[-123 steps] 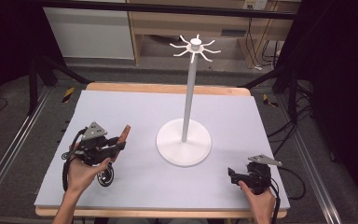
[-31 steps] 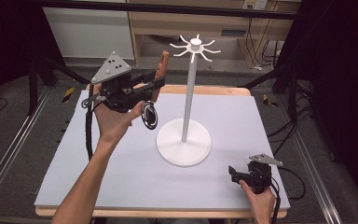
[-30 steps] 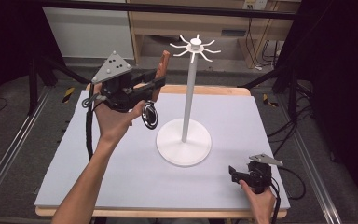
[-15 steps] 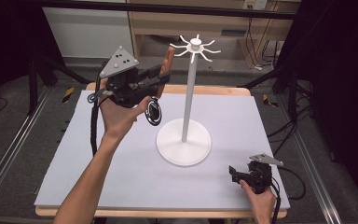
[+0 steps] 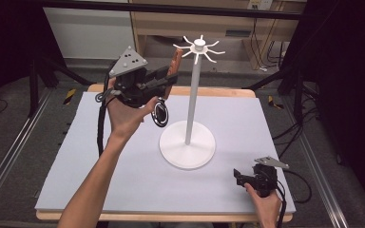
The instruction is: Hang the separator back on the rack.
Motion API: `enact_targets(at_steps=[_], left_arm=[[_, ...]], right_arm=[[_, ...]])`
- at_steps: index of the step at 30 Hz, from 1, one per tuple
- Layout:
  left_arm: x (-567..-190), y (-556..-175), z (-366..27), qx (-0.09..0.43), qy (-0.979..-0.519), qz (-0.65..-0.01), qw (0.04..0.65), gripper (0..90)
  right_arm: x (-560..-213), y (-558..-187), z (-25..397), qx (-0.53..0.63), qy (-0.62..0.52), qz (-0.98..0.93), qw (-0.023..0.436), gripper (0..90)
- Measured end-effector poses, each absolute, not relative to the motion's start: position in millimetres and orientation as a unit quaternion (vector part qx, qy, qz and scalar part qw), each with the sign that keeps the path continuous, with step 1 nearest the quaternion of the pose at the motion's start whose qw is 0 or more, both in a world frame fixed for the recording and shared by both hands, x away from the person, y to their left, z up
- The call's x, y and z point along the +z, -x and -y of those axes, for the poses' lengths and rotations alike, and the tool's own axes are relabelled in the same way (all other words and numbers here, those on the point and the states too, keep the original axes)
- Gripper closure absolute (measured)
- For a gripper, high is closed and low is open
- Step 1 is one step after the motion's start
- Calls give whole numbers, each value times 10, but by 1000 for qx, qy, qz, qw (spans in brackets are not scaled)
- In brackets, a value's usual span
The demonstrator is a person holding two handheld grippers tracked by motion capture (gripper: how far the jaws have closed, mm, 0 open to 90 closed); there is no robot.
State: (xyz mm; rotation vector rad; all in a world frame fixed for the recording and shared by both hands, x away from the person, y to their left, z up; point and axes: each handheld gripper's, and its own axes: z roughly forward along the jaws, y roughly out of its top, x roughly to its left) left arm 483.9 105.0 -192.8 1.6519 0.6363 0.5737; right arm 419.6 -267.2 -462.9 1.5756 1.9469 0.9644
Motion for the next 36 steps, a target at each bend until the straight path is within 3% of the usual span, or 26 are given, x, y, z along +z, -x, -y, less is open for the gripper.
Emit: enact_targets(at_steps=[36], left_arm=[[-2054,-4926,-865,252,-712,-275,595,672]], right_arm=[[-4639,-4206,2664,347,-571,-709,224,83]])
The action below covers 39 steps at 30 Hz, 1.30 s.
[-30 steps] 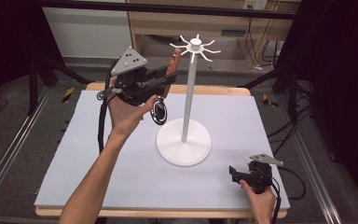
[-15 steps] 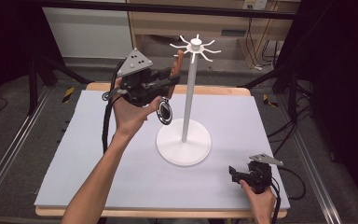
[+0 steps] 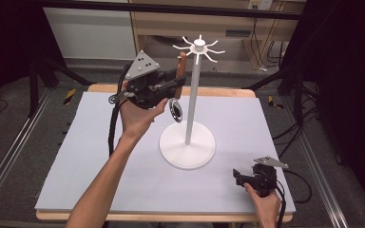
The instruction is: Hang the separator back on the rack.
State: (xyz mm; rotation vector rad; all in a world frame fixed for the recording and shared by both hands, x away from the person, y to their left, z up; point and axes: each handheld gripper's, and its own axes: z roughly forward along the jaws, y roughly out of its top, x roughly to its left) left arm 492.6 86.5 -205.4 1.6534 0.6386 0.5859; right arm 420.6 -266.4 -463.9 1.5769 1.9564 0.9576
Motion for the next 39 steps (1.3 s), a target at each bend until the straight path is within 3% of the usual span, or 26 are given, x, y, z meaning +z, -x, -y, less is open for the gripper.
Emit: enact_targets(at_steps=[10,24,39], left_arm=[[-2082,-4903,-888,261,-709,-268,598,658],[-2117,-4777,-1077,260,-715,-266,592,523],[-2474,-4566,-1422,256,-727,-277,573,435]], right_arm=[[-4638,-4205,2649,345,-575,-708,223,83],[-4641,-4220,2646,344,-572,-709,225,84],[-4640,-4205,2665,343,-578,-705,226,84]])
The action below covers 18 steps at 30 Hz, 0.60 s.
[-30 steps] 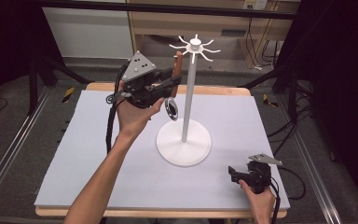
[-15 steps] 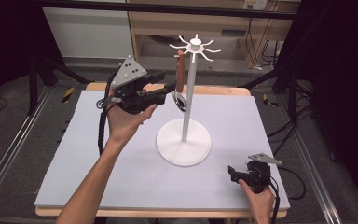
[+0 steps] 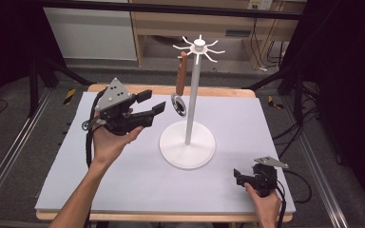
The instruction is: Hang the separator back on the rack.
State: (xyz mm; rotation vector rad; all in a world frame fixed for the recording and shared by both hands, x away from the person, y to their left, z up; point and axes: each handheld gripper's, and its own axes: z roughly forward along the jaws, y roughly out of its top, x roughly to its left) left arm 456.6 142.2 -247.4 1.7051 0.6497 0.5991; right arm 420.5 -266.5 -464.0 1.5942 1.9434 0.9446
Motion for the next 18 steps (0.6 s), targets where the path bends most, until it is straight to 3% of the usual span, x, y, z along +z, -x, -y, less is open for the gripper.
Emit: enact_targets(at_steps=[18], left_arm=[[-3475,-4509,-1810,214,-749,-334,531,401]], right_arm=[[-4665,-4202,2686,344,-582,-703,222,81]])
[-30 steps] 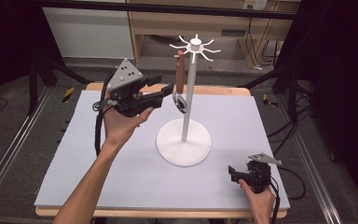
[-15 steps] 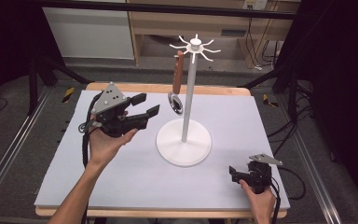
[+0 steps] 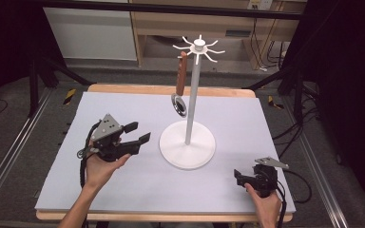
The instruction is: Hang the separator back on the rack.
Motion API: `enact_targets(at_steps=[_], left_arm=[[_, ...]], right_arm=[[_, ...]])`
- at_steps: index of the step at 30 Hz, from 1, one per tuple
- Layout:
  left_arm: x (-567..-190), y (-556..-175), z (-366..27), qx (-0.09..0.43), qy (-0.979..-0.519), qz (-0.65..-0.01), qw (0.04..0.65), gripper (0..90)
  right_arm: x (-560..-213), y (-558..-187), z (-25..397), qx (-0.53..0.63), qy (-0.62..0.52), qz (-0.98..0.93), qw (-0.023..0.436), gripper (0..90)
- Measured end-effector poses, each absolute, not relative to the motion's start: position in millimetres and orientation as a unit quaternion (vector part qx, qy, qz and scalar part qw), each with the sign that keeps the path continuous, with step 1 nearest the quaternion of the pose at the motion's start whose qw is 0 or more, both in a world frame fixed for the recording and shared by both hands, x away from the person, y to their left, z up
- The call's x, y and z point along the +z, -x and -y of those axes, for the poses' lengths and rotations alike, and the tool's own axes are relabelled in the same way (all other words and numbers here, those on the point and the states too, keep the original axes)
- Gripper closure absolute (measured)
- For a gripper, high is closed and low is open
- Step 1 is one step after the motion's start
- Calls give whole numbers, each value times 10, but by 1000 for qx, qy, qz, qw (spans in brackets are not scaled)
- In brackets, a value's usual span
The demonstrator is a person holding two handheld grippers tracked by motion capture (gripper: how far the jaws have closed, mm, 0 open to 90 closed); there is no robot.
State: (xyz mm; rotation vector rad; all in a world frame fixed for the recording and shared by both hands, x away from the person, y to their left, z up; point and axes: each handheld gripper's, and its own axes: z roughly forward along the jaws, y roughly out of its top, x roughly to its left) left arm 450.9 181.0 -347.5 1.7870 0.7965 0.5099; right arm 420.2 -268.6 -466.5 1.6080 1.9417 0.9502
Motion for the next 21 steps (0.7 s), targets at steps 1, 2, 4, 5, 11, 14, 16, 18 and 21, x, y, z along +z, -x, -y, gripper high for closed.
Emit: enact_targets(at_steps=[1,2,4,5,11,14,16,18,21], left_arm=[[-3540,-4515,-1843,211,-752,-338,525,399],[-3604,-4515,-1877,209,-752,-345,521,398],[-3721,-4511,-1946,202,-752,-357,516,396],[-3775,-4506,-1980,200,-751,-362,514,395],[-4059,-4472,-2165,198,-752,-391,492,384],[-4158,-4456,-2259,201,-748,-406,485,379],[-4234,-4443,-2323,204,-748,-414,476,375],[-4313,-4429,-2400,211,-750,-423,462,369],[-4406,-4419,-2515,217,-754,-431,446,362]], right_arm=[[-4664,-4198,2693,343,-580,-704,225,81],[-4660,-4194,2697,344,-582,-702,225,81],[-4658,-4190,2707,346,-585,-698,225,80],[-4656,-4188,2712,346,-586,-698,224,78],[-4668,-4184,2723,344,-589,-695,224,78],[-4681,-4192,2740,341,-588,-698,226,78],[-4692,-4191,2749,337,-589,-698,228,78],[-4700,-4183,2763,338,-594,-695,226,78],[-4712,-4182,2783,333,-594,-696,228,79]])
